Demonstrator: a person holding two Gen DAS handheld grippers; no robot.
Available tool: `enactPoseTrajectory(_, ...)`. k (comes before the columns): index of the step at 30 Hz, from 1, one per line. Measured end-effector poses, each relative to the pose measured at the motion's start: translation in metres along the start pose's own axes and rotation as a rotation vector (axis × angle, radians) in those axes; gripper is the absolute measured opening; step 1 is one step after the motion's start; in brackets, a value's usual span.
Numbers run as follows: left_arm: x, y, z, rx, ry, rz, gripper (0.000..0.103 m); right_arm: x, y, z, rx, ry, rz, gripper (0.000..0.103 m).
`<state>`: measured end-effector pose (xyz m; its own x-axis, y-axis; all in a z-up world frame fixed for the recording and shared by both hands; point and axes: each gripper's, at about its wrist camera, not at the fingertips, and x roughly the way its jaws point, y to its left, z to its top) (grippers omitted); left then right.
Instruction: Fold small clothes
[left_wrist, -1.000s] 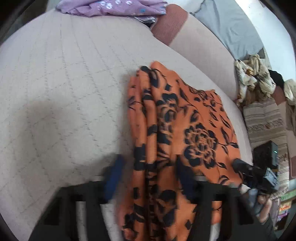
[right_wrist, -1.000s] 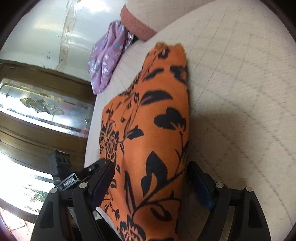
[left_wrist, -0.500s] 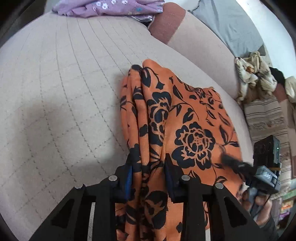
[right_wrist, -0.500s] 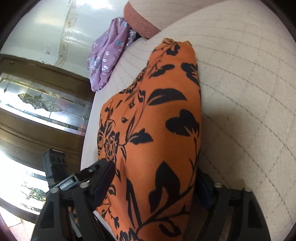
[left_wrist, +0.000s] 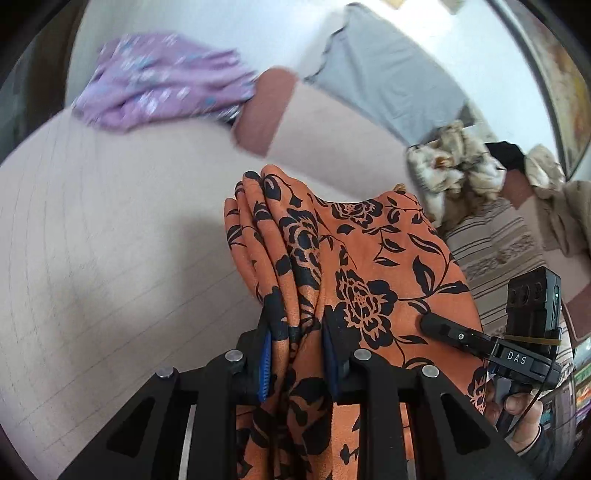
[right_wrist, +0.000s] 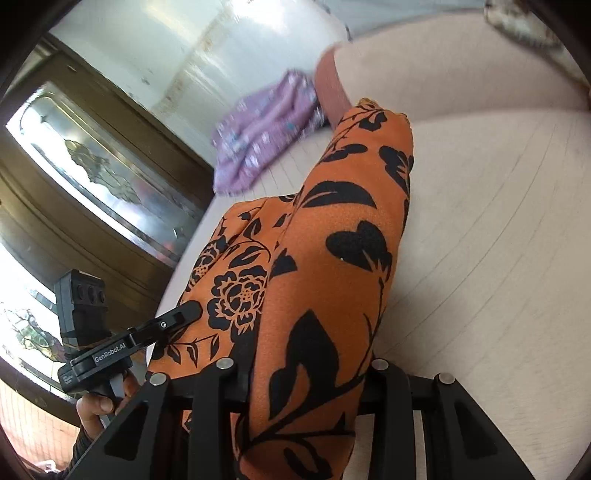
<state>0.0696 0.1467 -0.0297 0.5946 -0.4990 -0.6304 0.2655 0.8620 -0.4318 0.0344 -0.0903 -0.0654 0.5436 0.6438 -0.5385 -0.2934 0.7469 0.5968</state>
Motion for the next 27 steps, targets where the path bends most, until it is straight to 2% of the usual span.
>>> enactPoseTrajectory(4,-0.007,-0.009,0.002,0.049,-0.039,-0.014,0.025,-0.036,-0.02,0.013,0.011,-0.065,0.014,0.036)
enactPoseTrajectory(7,0.023,0.011,-0.004,0.074,-0.011,0.003,0.026,-0.045,-0.05,0.016,0.043,-0.082,0.008,0.036)
enactPoseTrajectory(9,0.06,0.016,-0.015,0.041,0.05,0.014,0.034,-0.036,-0.082,0.011,0.1,-0.062,0.008,0.039)
enactPoseTrajectory(10,0.082,0.022,-0.022,0.03,0.115,0.033,0.035,-0.029,-0.102,0.005,0.154,-0.052,-0.005,0.041)
enactPoseTrajectory(12,0.111,0.032,-0.039,0.024,0.2,0.144,0.035,-0.016,-0.133,-0.007,0.231,-0.02,-0.083,0.057)
enactPoseTrajectory(13,0.117,0.037,-0.045,0.026,0.21,0.163,0.038,-0.01,-0.151,-0.017,0.282,0.009,-0.163,0.057)
enactPoseTrajectory(14,0.113,0.041,-0.049,0.024,0.193,0.151,0.04,-0.008,-0.162,-0.026,0.313,0.032,-0.219,0.057)
enactPoseTrajectory(15,0.108,0.041,-0.049,0.026,0.178,0.159,0.045,-0.014,-0.166,-0.032,0.316,-0.003,-0.177,0.057)
enactPoseTrajectory(19,0.074,0.037,-0.04,0.062,0.105,0.158,0.045,-0.043,-0.15,-0.028,0.264,-0.106,-0.224,0.057)
enactPoseTrajectory(22,0.059,0.029,-0.042,0.091,0.072,0.162,0.05,-0.053,-0.115,-0.008,0.181,-0.168,-0.187,0.058)
enactPoseTrajectory(23,0.058,0.026,-0.043,0.094,0.069,0.162,0.055,-0.054,-0.106,-0.003,0.155,-0.168,-0.161,0.061)
enactPoseTrajectory(24,0.058,0.023,-0.047,0.102,0.072,0.159,0.064,-0.052,-0.098,-0.001,0.136,-0.159,-0.135,0.069)
enactPoseTrajectory(26,0.068,0.02,-0.059,0.121,0.104,0.174,0.075,-0.038,-0.089,0.003,0.101,-0.1,-0.068,0.081)
enactPoseTrajectory(27,0.079,0.021,-0.066,0.133,0.148,0.214,0.075,-0.023,-0.093,0.001,0.104,-0.057,-0.069,0.085)
